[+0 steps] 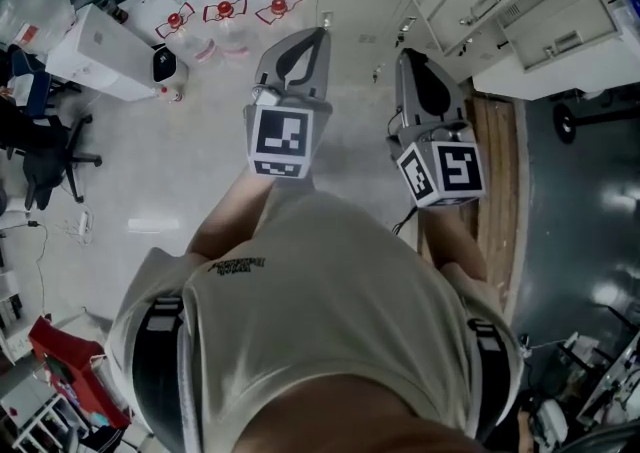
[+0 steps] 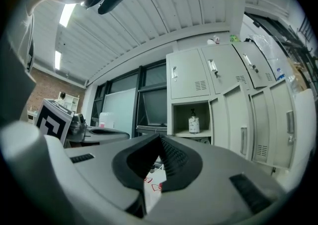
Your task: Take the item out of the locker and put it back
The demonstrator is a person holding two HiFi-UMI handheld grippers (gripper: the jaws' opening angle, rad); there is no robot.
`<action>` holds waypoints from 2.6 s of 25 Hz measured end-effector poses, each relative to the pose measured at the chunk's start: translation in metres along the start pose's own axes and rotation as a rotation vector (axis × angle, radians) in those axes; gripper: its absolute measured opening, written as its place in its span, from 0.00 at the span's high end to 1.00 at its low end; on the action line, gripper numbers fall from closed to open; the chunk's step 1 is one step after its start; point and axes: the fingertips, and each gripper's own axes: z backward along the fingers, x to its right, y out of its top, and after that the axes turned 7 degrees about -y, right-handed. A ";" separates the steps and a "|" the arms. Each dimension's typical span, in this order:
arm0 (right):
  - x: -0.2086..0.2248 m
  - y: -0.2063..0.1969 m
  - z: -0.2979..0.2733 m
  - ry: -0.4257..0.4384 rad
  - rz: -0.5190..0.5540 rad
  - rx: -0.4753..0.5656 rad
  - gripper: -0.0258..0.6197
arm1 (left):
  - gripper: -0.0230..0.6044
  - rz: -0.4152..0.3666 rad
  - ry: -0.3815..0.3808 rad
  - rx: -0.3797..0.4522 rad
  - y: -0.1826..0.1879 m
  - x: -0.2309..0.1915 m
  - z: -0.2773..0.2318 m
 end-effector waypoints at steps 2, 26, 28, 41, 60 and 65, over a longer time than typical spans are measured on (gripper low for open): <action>0.003 -0.004 -0.020 -0.003 -0.003 -0.011 0.96 | 0.94 0.002 -0.009 -0.010 -0.005 -0.012 -0.016; 0.055 -0.014 -0.220 -0.171 -0.033 -0.014 0.96 | 0.94 -0.003 -0.232 -0.039 -0.036 -0.114 -0.193; 0.057 -0.013 -0.229 -0.185 -0.032 -0.009 0.96 | 0.94 -0.001 -0.260 -0.027 -0.035 -0.115 -0.201; 0.070 0.005 -0.253 -0.222 0.005 0.015 0.96 | 0.94 0.023 -0.282 0.013 -0.021 -0.127 -0.223; 0.099 0.006 -0.267 -0.108 0.014 0.006 0.95 | 0.94 0.040 -0.159 0.015 -0.009 -0.119 -0.245; 0.111 0.022 -0.279 -0.094 0.018 0.040 0.82 | 0.94 0.023 -0.128 0.006 -0.005 -0.125 -0.257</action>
